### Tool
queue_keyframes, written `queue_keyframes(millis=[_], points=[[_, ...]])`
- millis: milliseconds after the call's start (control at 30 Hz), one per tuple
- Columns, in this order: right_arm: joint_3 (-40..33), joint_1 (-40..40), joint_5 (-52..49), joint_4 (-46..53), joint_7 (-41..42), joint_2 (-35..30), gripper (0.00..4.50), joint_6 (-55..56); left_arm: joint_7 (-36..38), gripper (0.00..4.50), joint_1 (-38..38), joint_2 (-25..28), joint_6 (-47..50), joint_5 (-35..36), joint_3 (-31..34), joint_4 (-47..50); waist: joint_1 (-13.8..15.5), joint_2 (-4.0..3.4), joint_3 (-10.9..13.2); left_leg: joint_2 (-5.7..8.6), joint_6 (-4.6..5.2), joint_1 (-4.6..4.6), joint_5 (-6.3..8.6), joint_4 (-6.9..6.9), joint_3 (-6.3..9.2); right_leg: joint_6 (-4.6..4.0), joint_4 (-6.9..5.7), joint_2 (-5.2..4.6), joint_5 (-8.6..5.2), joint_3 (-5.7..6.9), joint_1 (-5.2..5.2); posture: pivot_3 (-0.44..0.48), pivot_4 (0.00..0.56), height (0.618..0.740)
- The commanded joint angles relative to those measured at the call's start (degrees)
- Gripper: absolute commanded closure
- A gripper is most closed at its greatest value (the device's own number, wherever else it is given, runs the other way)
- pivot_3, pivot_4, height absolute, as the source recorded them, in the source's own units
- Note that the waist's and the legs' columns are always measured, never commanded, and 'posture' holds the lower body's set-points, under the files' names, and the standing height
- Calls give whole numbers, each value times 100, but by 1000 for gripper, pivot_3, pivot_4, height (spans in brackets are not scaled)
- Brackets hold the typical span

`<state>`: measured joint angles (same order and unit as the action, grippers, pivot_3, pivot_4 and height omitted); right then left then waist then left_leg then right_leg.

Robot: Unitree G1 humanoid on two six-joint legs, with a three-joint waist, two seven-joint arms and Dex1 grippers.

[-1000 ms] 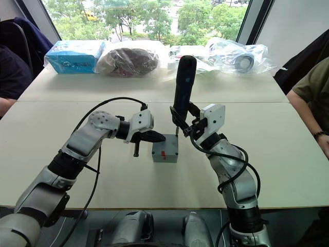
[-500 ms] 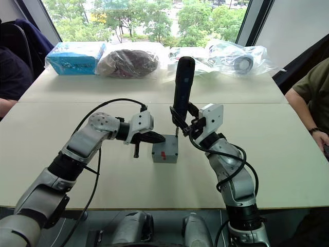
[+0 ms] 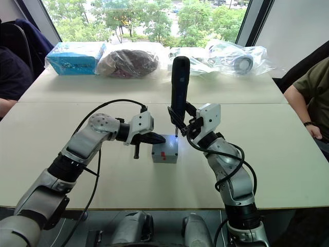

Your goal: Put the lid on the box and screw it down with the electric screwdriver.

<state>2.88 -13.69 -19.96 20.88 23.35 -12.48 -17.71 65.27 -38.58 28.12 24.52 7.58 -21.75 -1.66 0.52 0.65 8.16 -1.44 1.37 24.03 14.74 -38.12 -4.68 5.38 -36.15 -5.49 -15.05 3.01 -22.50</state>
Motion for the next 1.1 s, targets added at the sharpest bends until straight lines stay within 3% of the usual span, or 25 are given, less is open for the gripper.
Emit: queue_keyframes(millis=[33, 200, 333, 433, 533, 733, 900, 1100], points=[[-205, -494, -149, 300, -444, -6, 2616, -752, -34, 4500, 135, 6, 56, -51, -49, 13, -5, -2, 1, 0, 0, 1, 0, 0, 0, 0, 0, 0, 0, 0, -1, 0, 150, 740], [-1188, -2154, -997, 916, -1142, -527, 2616, -2609, -101, 4500, 386, -12, 203, 228, 236, 152, 12, -38, 30, 2, -4, 51, -2, -2, -7, 4, -18, -13, 8, -3, -61, 0, 150, 740], [-2404, -3186, -2165, 374, -1461, -1207, 2616, -4673, -730, 4500, 11, -738, 1327, 1547, 1433, 548, 33, -38, 43, 4, -3, 76, -3, -1, -2, 12, -13, -12, 12, 1, -75, 0, 150, 740], [-2807, -3336, -1912, -259, -1670, -1877, 2616, -5369, -727, 4500, 46, -553, 1480, 1586, 1436, 966, 13, -32, 47, 6, -1, 95, -2, -11, 7, 14, -10, -12, 13, 9, -82, 0, 150, 740], [-2770, -2878, -1776, -858, -1359, -2845, 2616, -6200, -459, 4500, 225, -88, 1595, 1656, 1262, 1459, 18, -36, 48, 11, 0, 95, -1, -3, 4, 13, -5, -12, 13, 9, -83, 0, 150, 740], [-2633, -2269, -2418, -2052, -600, -3845, 2616, -7446, -7, 4500, 476, 758, 1402, 1425, 798, 2089, -35, -90, 81, 11, 5, 102, 0, 1, -11, 14, -5, -10, 13, -5, -102, 0, 150, 740], [-2019, -2112, -2621, -2620, -369, -4262, 2616, -7479, -181, 4500, 504, 683, 1414, 1608, 755, 2369, -34, -95, 86, 6, 5, 101, 1, 2, -10, 14, -2, -2, 13, -5, -102, 0, 150, 740], [-1218, -1938, -2178, -2884, 239, -4416, 2616, -7267, -425, 4500, 585, 607, 1544, 1673, 709, 2596, 8, -95, 86, 8, 6, 102, 1, -1, -7, 15, -1, 0, 13, -6, -100, 0, 150, 740]])
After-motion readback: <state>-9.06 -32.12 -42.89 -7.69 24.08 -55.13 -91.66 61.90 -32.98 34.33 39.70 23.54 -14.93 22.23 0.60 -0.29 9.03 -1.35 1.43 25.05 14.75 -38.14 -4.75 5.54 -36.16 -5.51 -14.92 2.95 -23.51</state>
